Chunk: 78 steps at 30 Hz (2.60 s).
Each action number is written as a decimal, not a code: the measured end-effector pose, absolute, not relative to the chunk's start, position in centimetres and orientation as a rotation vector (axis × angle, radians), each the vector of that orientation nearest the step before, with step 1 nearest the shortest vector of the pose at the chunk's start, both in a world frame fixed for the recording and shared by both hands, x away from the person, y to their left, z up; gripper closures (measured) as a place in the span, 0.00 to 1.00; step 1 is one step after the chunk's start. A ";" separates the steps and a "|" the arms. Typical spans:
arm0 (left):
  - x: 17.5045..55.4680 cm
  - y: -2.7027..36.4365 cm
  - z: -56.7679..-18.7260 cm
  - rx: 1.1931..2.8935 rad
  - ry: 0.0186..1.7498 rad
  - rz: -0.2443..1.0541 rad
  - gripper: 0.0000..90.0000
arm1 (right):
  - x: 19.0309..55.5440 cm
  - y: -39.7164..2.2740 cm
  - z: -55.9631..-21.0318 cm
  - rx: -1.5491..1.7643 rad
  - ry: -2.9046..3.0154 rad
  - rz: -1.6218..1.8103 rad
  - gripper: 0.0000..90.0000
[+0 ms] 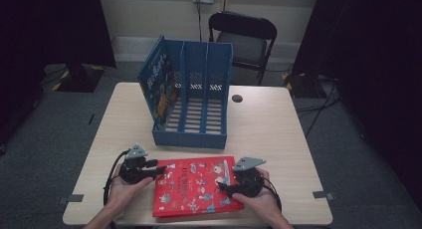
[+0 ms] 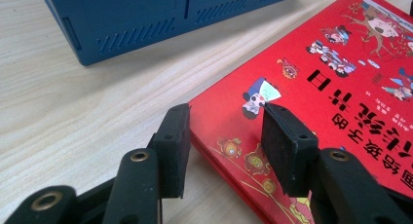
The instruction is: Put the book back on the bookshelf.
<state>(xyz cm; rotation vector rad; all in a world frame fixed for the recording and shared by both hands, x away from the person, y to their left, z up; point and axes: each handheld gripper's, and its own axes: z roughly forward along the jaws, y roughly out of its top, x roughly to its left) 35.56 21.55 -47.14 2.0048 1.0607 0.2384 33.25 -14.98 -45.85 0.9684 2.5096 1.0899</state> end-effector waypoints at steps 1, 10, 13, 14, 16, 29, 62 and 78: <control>35.6 21.5 -47.1 2.008 1.054 0.242 0.60 | 33.3 -15.1 -45.8 0.972 2.506 1.098 0.29; 36.2 19.4 -47.2 2.016 1.014 0.250 0.56 | 34.7 -14.9 -45.2 0.977 2.472 1.137 0.28; 36.2 18.8 -47.3 2.007 1.010 0.252 0.56 | 35.1 -14.5 -45.3 0.961 2.489 1.147 0.29; 36.2 18.7 -47.3 2.009 1.006 0.242 0.56 | 35.3 -14.5 -45.2 0.946 2.500 1.147 0.28; 36.4 18.3 -47.3 2.011 0.998 0.239 0.56 | 35.5 -14.3 -45.0 0.943 2.499 1.156 0.28; 37.4 15.0 -47.4 2.016 0.952 0.187 0.58 | 36.1 -13.9 -46.2 0.950 2.565 1.147 0.30; 37.6 12.9 -47.0 2.080 0.872 0.135 0.58 | 36.0 -13.7 -45.7 0.933 2.623 1.114 0.45; 39.3 9.1 -46.9 2.097 0.793 0.183 0.65 | 36.7 -14.3 -45.8 0.993 2.598 1.113 0.44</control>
